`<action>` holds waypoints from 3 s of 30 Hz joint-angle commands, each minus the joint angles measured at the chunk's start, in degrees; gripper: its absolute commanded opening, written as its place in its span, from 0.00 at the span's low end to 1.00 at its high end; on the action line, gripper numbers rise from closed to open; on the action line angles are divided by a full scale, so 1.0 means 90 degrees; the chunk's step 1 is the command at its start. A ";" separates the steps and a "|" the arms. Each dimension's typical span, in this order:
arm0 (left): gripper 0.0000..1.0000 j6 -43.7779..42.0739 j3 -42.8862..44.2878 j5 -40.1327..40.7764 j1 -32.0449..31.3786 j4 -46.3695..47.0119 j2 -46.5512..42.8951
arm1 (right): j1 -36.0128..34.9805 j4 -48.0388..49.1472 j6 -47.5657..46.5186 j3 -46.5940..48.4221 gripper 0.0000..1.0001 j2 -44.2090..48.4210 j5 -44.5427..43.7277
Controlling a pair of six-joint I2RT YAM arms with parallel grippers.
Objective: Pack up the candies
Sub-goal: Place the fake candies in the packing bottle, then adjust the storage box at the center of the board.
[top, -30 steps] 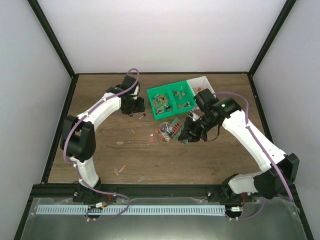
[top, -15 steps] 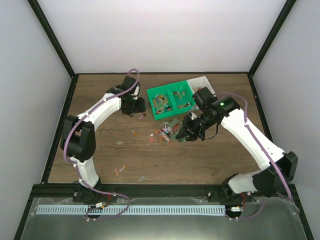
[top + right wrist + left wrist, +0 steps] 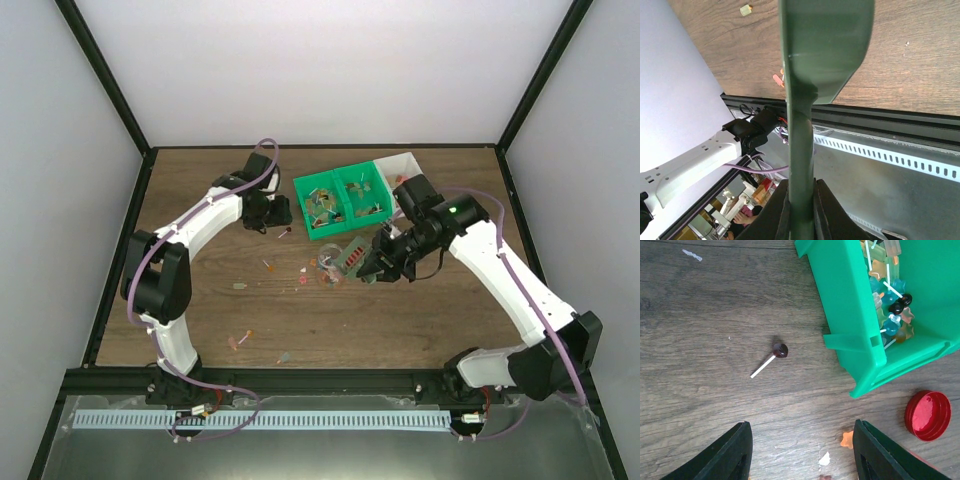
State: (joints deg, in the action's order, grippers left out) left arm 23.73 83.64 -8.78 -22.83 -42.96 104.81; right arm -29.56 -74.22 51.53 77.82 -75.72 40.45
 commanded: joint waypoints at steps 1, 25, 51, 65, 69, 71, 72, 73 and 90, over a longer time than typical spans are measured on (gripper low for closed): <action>0.57 -0.0078 -0.0027 -0.0132 0.0035 0.0072 -0.0152 | 0.0171 -0.0064 -0.0043 0.0147 0.01 0.0115 0.0075; 1.00 -0.1773 0.3259 0.0274 0.0139 0.0471 0.2447 | 0.1583 0.1874 -0.1001 -0.0305 0.01 -0.0130 0.1091; 0.49 -0.3859 0.4906 -0.0087 0.0193 0.1124 0.4144 | 0.2870 0.1361 -0.3474 0.0485 0.01 -0.2130 0.1924; 0.47 -0.3879 0.3821 -0.0218 -0.0050 0.0473 0.3497 | 0.2875 0.1879 -0.3139 -0.0363 0.01 -0.1632 0.1934; 0.47 -0.3748 0.2824 -0.0041 -0.0155 0.0904 0.2930 | 0.2874 0.1935 -0.3062 -0.0400 0.01 -0.1527 0.1913; 0.47 -0.3688 0.2506 -0.0027 -0.0184 0.0952 0.2721 | 0.2873 0.1974 -0.3005 -0.0404 0.01 -0.1484 0.1929; 0.47 -0.3656 0.2349 -0.0029 -0.0201 0.0966 0.2616 | 0.2874 0.1997 -0.2979 -0.0418 0.01 -0.1455 0.1933; 0.47 -0.3640 0.2195 -0.0026 -0.0226 0.0975 0.2516 | 0.2877 0.2005 -0.2959 -0.0417 0.01 -0.1430 0.1940; 0.45 -0.2678 -0.0005 -0.0588 -0.0441 0.1343 0.1137 | 0.2874 0.2531 -0.2348 -0.1053 0.01 -0.0640 0.1951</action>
State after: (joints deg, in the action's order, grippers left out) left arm -4.56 86.43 -11.09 -25.65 -31.94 117.80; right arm -3.88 -54.11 28.25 70.26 -84.99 57.04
